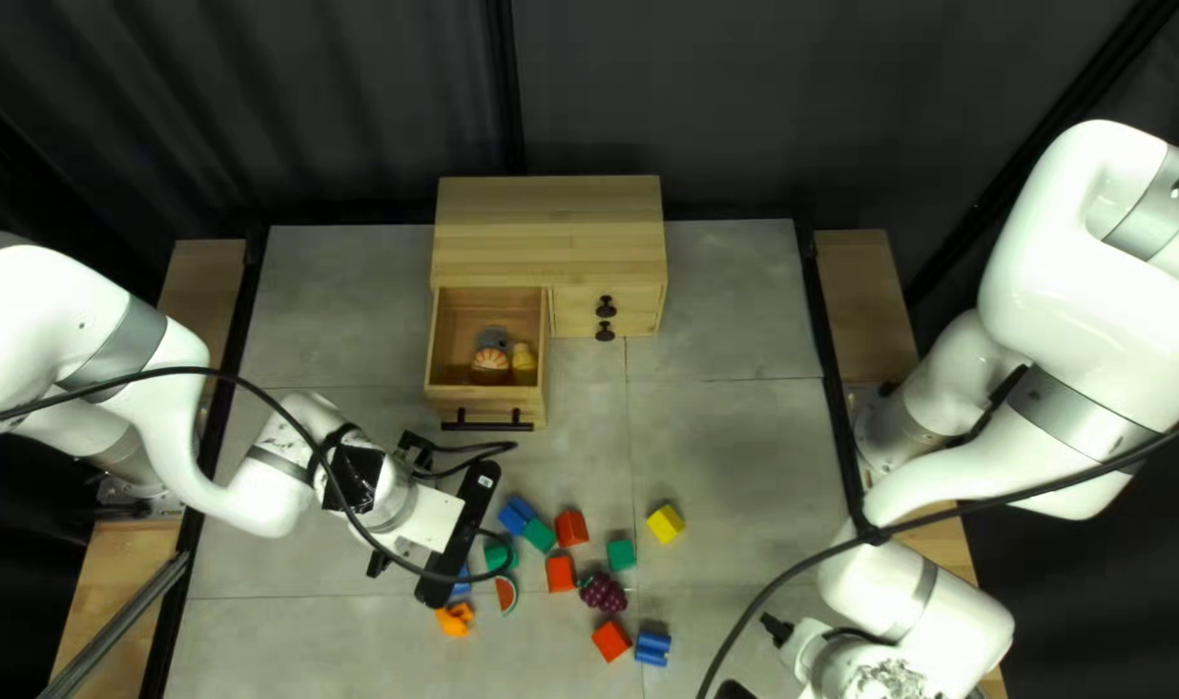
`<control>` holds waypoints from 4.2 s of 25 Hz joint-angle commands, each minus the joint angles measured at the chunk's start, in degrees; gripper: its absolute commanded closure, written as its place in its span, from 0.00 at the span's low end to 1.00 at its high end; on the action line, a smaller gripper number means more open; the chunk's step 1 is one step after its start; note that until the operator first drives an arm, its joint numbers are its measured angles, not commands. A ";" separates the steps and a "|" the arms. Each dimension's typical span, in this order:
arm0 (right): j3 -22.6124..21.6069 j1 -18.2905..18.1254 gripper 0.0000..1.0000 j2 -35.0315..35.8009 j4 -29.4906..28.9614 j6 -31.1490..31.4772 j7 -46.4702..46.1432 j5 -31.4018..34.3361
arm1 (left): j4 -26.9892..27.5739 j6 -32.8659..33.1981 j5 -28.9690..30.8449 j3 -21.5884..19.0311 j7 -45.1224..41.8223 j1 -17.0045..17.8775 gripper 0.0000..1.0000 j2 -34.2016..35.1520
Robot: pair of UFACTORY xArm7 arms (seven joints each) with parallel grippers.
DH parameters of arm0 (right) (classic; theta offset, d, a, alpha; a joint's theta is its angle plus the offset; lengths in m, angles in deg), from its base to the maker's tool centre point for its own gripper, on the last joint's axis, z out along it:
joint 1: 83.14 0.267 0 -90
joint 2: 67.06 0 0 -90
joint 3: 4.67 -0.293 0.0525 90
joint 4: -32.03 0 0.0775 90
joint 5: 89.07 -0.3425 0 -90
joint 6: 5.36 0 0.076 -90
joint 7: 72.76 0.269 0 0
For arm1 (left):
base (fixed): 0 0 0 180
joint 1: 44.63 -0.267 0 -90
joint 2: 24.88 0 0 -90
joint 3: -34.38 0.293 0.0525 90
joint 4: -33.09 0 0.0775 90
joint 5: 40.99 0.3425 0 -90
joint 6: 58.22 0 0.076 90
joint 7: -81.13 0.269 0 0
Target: Open drawers and place objects into drawer and close
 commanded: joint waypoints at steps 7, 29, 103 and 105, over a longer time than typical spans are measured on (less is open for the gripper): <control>0.00 0.00 0.00 0.00 0.00 0.00 0.00 0.00 | -0.91 0.46 -0.45 0.13 0.62 -0.37 0.85 0.50; 0.00 0.00 0.00 0.00 0.00 0.00 0.00 0.00 | -0.62 0.70 -0.45 0.36 1.14 -0.69 0.32 0.03; 0.00 0.00 0.00 0.00 0.00 0.00 0.00 0.00 | 13.48 -19.14 7.53 -5.58 28.61 7.09 0.00 5.61; 0.00 0.00 0.00 0.00 0.00 0.00 0.00 0.00 | 13.48 -19.14 7.53 -5.58 28.61 7.09 0.00 5.61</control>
